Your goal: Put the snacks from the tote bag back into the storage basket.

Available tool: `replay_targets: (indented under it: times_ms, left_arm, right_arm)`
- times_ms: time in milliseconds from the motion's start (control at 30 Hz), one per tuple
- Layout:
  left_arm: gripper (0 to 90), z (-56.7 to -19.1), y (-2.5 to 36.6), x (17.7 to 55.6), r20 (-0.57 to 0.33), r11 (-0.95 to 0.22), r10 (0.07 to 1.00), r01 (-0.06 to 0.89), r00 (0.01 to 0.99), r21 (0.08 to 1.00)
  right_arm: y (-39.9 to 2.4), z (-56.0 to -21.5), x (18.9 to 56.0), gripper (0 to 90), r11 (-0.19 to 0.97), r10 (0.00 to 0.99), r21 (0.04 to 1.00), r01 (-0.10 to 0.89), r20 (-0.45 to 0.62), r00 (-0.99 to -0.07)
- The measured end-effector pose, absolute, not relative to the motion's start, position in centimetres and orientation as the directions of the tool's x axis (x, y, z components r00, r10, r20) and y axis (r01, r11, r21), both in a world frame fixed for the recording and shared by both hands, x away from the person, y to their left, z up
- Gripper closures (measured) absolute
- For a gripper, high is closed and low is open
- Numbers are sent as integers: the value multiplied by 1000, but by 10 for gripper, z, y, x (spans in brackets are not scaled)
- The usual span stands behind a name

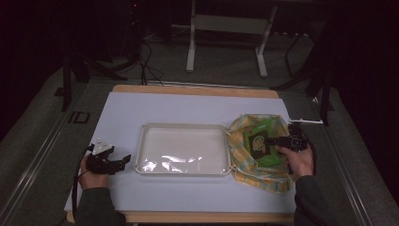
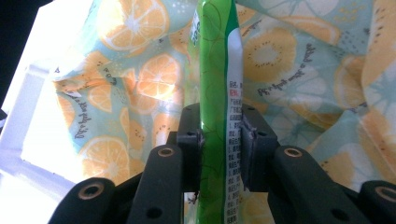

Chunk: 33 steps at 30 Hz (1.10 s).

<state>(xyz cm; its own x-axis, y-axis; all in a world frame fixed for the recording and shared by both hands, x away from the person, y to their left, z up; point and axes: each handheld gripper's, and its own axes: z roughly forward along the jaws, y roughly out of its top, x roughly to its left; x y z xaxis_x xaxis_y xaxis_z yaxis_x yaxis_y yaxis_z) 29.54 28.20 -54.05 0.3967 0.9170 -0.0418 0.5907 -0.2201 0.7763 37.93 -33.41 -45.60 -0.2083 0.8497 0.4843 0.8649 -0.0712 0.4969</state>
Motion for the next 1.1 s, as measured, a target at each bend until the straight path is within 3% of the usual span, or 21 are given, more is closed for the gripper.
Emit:
replay_targets:
  times_ms: [1100]
  left_arm:
    - [209, -541, 282, 295, -40, -221, 917, 590, 396, 776]
  right_arm:
    - [-348, -425, 366, 726, 16, 882, 538, 843, 390, -265]
